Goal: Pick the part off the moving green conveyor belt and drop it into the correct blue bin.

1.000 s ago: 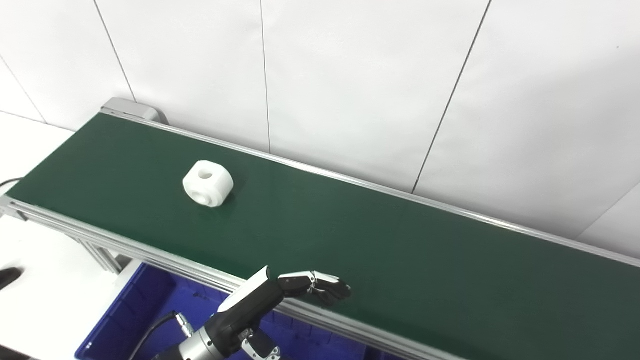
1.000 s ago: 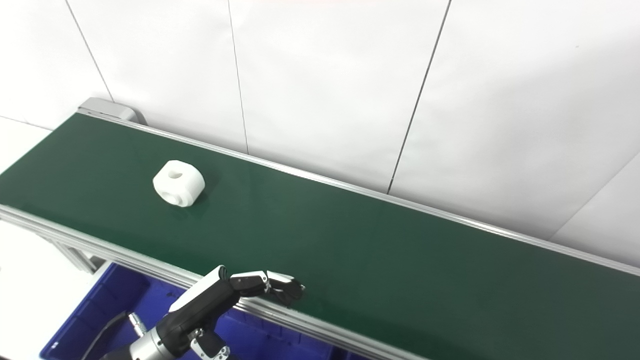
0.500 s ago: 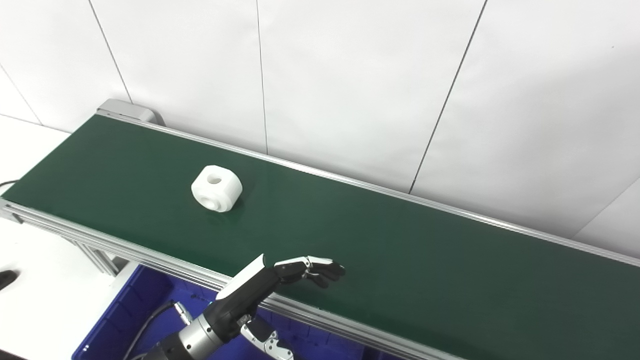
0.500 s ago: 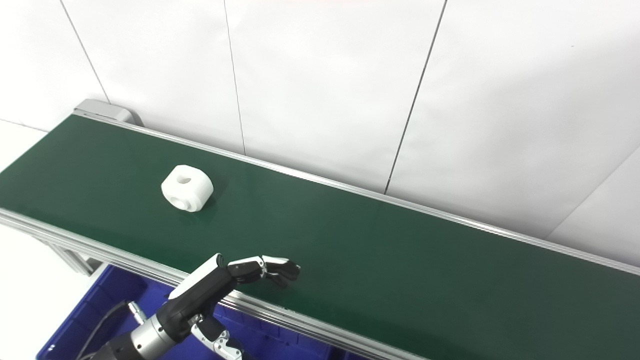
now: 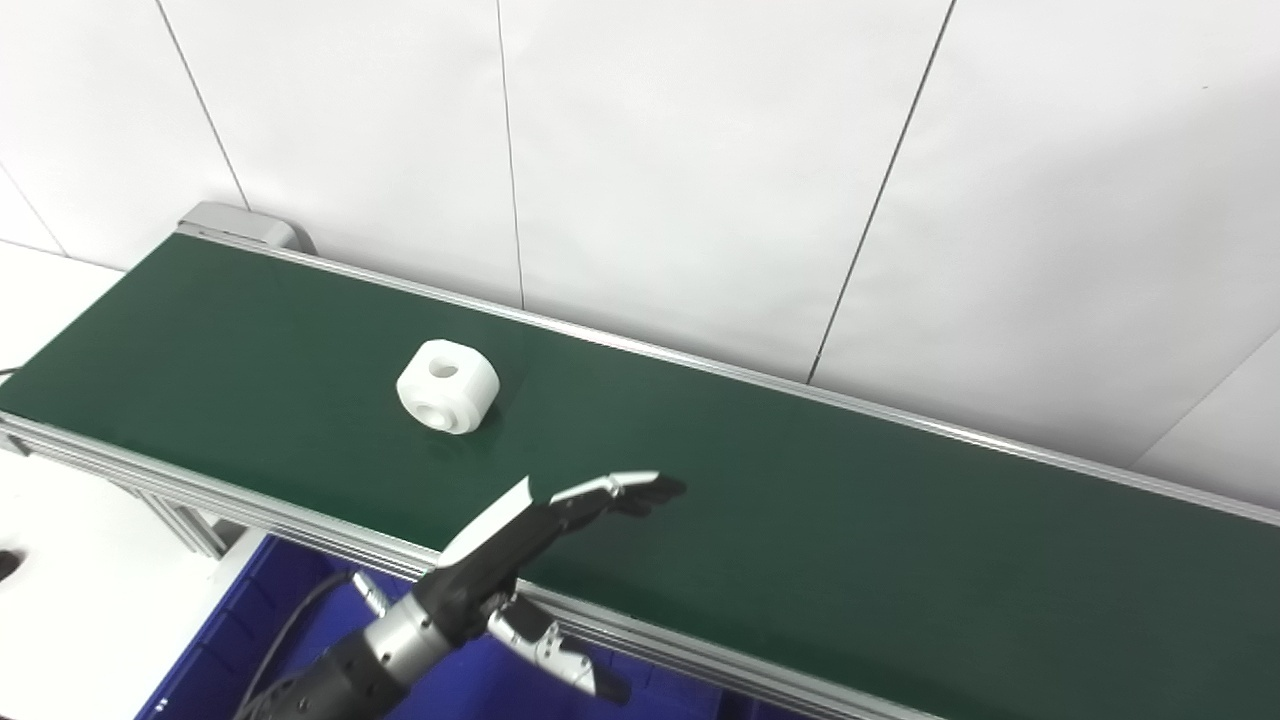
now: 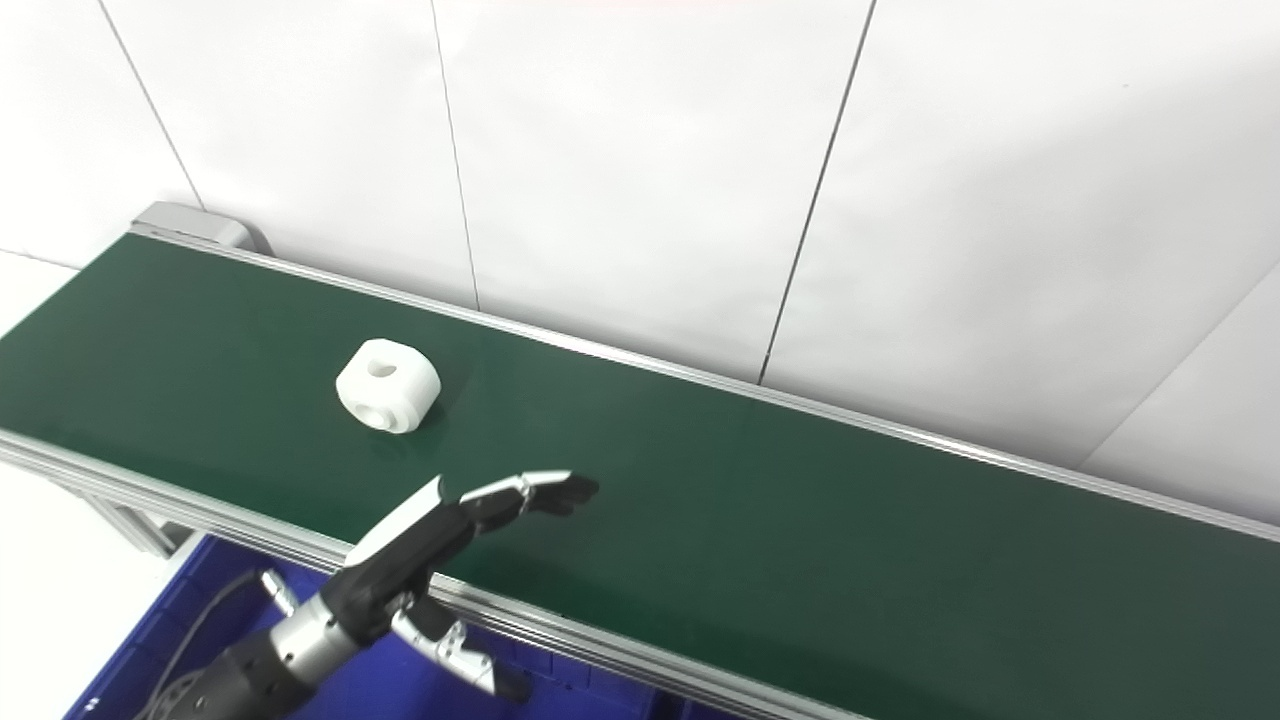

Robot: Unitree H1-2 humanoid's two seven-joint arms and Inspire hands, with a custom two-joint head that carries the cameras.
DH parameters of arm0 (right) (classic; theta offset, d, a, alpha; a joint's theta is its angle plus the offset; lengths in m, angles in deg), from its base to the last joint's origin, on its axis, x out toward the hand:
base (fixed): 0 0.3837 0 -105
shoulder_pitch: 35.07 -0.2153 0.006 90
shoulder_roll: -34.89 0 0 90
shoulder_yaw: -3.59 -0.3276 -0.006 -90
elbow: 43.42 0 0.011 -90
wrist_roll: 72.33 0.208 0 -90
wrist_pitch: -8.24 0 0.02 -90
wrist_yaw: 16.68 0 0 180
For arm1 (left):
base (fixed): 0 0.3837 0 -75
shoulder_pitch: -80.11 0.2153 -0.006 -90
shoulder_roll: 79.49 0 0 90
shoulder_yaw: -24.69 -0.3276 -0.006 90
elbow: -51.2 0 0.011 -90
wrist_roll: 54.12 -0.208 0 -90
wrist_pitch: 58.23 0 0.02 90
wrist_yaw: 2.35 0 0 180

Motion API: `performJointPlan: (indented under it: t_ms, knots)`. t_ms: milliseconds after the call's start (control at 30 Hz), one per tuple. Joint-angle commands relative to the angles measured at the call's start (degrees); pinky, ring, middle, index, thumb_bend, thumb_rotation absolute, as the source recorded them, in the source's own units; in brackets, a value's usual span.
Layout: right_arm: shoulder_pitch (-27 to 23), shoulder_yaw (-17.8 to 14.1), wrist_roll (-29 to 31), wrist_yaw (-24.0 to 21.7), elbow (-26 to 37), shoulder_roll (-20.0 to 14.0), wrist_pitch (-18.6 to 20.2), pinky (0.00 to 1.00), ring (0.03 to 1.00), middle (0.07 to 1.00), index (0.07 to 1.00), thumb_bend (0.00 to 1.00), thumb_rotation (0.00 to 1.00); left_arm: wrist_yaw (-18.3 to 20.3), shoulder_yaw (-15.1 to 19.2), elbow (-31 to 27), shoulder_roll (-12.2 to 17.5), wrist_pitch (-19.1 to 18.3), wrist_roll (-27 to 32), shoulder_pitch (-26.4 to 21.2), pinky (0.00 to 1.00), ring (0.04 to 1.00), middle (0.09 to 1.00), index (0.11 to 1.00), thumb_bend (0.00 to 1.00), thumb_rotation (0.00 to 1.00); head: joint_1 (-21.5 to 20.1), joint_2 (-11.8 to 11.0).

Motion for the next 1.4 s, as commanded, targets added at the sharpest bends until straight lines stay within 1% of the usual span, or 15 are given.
performJointPlan:
  t_ms: [0,100,200,267,433,533,667,767,933,967,1000,1033,1167,1267,1367]
  knots:
    - [0.1,-0.7,0.3,-0.5,1.2,-0.6,-2.8,0.63,0.724,0.801,0.858,0.81,0.31,-0.9,0.7,0.6,-0.1,-0.3,-1.5,-2.7,0.82,0.870,0.898,0.869,0.91,0.28,0.2,0.1]
    - [0.1,-0.8,0.2,-0.3,1.1,-0.6,-2.8,0.63,0.726,0.801,0.860,0.81,0.31,-1.5,1.3,2.2,-0.2,-0.9,-4.1,-5.2,0.81,0.871,0.906,0.878,0.90,0.32,0.2,0.1]
    - [0.0,-0.7,0.1,0.0,1.0,-0.6,-2.8,0.63,0.727,0.802,0.863,0.81,0.31,-1.7,1.8,3.1,-0.2,-1.6,-5.7,-7.1,0.82,0.875,0.911,0.881,0.89,0.33,0.3,0.4]
    - [-0.1,-0.6,-0.1,0.3,1.0,-0.6,-2.8,0.64,0.724,0.797,0.860,0.82,0.31,-1.7,2.0,3.6,-0.2,-2.2,-6.4,-8.3,0.83,0.880,0.913,0.880,0.89,0.32,0.3,0.4]
    - [0.3,-1.1,0.3,-0.7,1.5,-0.6,-2.8,0.65,0.732,0.806,0.867,0.81,0.31,-1.4,2.2,4.7,0.2,-5.8,-8.9,-12.4,0.83,0.889,0.924,0.884,0.88,0.29,0.6,0.6]
    - [0.3,-1.1,-0.3,-0.2,1.6,-0.5,-2.8,0.64,0.727,0.802,0.864,0.81,0.31,-1.5,1.9,5.2,0.7,-8.5,-12.9,-14.9,0.82,0.881,0.923,0.884,0.90,0.28,0.8,0.7]
    - [0.1,-1.0,-0.6,0.2,1.4,-0.4,-2.8,0.64,0.727,0.801,0.864,0.81,0.31,-1.4,1.3,5.9,1.3,-10.7,-17.2,-17.5,0.79,0.874,0.924,0.889,0.91,0.26,0.8,0.8]
    - [0.0,-1.0,-0.4,0.0,1.3,-0.3,-2.8,0.65,0.728,0.803,0.865,0.81,0.31,-1.0,1.0,6.3,1.9,-12.4,-19.6,-19.2,0.80,0.878,0.927,0.892,0.91,0.25,0.4,0.8]
    - [0.1,-1.1,-0.1,-0.4,1.5,0.0,-2.8,0.65,0.732,0.806,0.867,0.81,0.31,-1.0,0.9,7.0,2.5,-13.4,-20.7,-20.5,0.83,0.890,0.931,0.892,0.92,0.22,-0.3,1.0]
    - [0.0,-0.9,-0.2,-0.2,1.3,0.1,-2.8,0.65,0.732,0.806,0.867,0.81,0.31,-1.1,1.3,7.7,2.6,-14.2,-20.8,-21.3,0.83,0.890,0.932,0.892,0.92,0.22,-0.5,0.9]
    - [-0.1,-0.8,-0.2,-0.2,1.3,0.2,-2.8,0.65,0.731,0.803,0.863,0.81,0.31,-1.3,1.6,8.3,2.8,-14.8,-20.9,-22.1,0.80,0.887,0.936,0.891,0.93,0.18,-0.5,0.9]
    - [-0.1,-0.8,-0.2,-0.2,1.3,0.3,-2.8,0.65,0.732,0.803,0.863,0.81,0.31,-1.4,1.9,8.9,3.0,-15.3,-21.0,-22.8,0.79,0.889,0.938,0.890,0.93,0.16,-0.5,1.0]
    - [0.1,-1.0,-0.2,-0.3,1.4,0.4,-2.8,0.64,0.730,0.799,0.860,0.81,0.31,-1.8,2.1,11.0,4.0,-16.5,-22.4,-24.6,0.83,0.912,0.943,0.890,0.93,0.13,-0.3,1.0]
    - [0.3,-1.2,0.5,-1.1,1.7,0.3,-2.8,0.65,0.736,0.804,0.864,0.81,0.31,-1.8,2.0,11.7,4.6,-17.9,-23.3,-25.3,0.85,0.933,0.953,0.895,0.93,0.13,-0.2,1.1]
    - [0.2,-1.1,0.3,-0.6,1.7,0.3,-2.8,0.64,0.730,0.801,0.862,0.81,0.31,-2.3,1.8,12.8,5.2,-18.3,-24.4,-25.8,0.85,0.937,0.962,0.901,0.94,0.14,-0.1,1.1]
